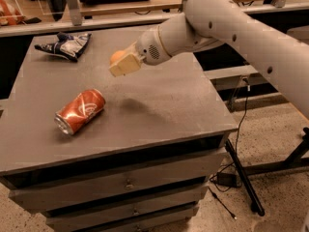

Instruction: Move orange near coke can

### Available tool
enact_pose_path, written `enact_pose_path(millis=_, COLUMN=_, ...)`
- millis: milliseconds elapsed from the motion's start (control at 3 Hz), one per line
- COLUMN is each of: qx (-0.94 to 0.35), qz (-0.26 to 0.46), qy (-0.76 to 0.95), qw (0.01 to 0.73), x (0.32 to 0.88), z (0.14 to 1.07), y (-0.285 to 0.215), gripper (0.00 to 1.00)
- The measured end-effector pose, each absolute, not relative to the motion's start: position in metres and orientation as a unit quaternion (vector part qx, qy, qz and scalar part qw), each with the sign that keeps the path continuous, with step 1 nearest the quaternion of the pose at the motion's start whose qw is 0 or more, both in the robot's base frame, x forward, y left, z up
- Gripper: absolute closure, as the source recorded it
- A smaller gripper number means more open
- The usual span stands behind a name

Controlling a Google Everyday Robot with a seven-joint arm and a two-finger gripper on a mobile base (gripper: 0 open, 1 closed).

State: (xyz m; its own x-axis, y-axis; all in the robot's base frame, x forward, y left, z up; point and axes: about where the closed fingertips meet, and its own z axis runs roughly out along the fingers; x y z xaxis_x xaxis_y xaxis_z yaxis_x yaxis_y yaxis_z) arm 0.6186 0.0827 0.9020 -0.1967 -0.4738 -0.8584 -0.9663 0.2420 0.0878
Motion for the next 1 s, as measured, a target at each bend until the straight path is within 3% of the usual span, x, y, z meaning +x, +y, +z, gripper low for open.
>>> enact_pose_path(millis=1000, qx=-0.488, qz=0.329, qy=0.735, qw=0.338, x=0.542, z=0.87, y=0.078, gripper=1.0)
